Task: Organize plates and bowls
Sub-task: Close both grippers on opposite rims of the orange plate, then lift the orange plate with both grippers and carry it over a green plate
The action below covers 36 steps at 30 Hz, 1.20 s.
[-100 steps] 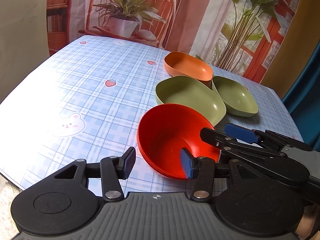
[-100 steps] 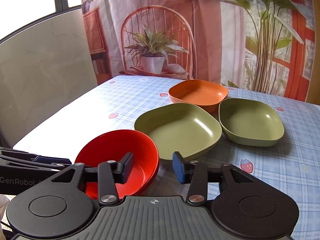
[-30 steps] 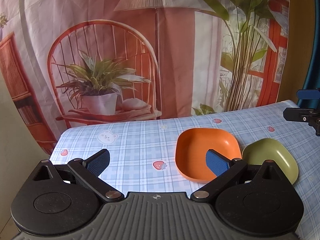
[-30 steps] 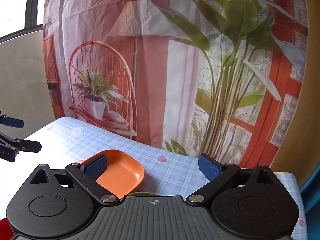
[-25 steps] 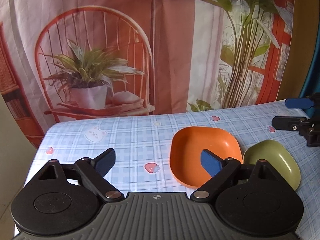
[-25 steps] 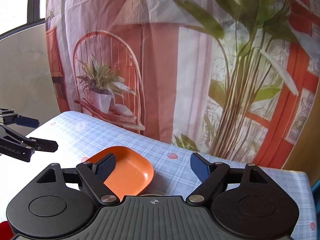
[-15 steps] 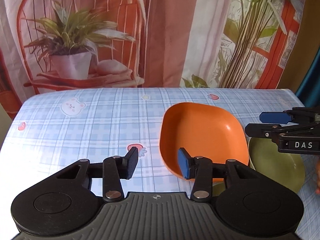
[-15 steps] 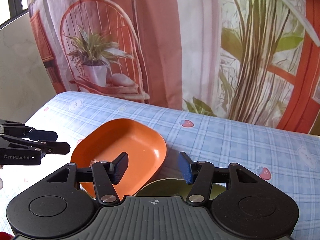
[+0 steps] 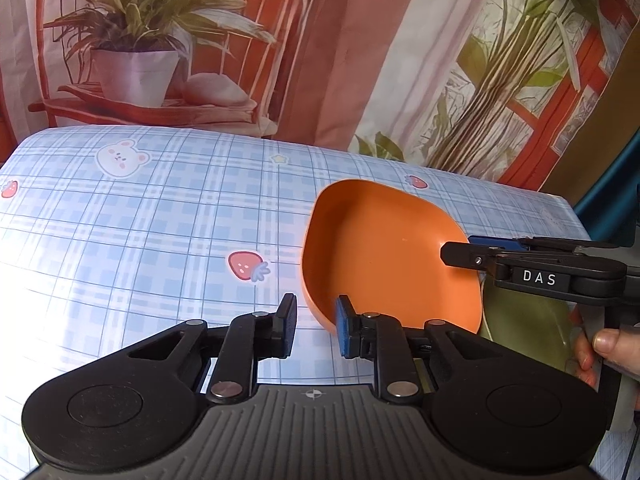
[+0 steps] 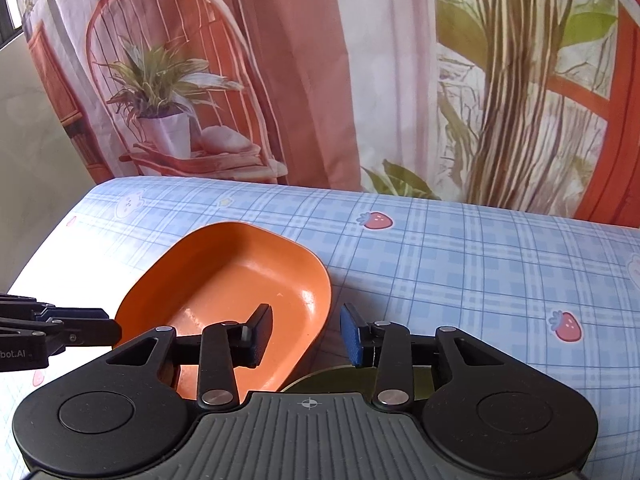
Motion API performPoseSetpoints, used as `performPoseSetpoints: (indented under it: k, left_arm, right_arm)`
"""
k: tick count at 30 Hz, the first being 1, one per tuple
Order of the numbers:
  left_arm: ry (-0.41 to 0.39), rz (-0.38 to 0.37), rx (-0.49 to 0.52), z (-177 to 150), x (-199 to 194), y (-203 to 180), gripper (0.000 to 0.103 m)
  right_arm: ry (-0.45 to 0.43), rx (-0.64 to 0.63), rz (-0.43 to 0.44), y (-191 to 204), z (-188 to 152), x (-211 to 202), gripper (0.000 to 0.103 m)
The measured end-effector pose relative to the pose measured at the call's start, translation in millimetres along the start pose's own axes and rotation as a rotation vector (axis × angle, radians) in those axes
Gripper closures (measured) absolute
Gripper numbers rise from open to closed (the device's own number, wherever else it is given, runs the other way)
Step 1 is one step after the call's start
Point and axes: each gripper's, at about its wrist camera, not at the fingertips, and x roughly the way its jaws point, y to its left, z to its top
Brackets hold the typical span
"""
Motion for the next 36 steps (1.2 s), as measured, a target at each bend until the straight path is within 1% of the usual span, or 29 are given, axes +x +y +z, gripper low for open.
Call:
performPoseSetpoints:
  k: [8,11,13,14,19,24,28,36]
  left_arm:
    - [-0.014,0.001,-0.044,2.1,7.9,7.4,0.081]
    - [-0.029,-0.02,-0.065,3.0,9.7,8.3,0.081]
    - [-0.038,-0.043,-0.078,2.9,9.1,6.6,0.081]
    - [-0.042,-0.04,-0.078,3.5,7.7,5.2,0.081]
    - [-0.063,-0.039,-0.085,7.6,-0.4,6.0,0.081]
    - [-0.087,-0.014,-0.072,9.5,-14.2,3.7,0.081]
    - [-0.106,-0.011,-0.051,11.3,-27.4,-2.7,0.081]
    - [-0.121,-0.004,0.026,7.2,-53.2,-30.3,0.081]
  right_arm:
    - [0.011,0.003,0.001,1.1,-1.5,5.2,0.074]
    - [0.011,0.003,-0.005,0.7,-2.1,6.9,0.076]
    - [0.007,0.007,-0.014,-0.1,-2.5,6.7,0.082]
    - [0.005,0.006,-0.022,0.2,-2.5,6.2,0.083]
    - [-0.03,-0.005,-0.017,2.4,0.0,-3.0,0.085]
    - [-0.063,-0.023,-0.01,12.6,5.6,-15.7,0.085]
    - [-0.086,-0.019,-0.007,14.8,8.2,-27.9,0.085]
    - [-0.128,0.0,-0.003,8.6,3.7,-62.9,0.085]
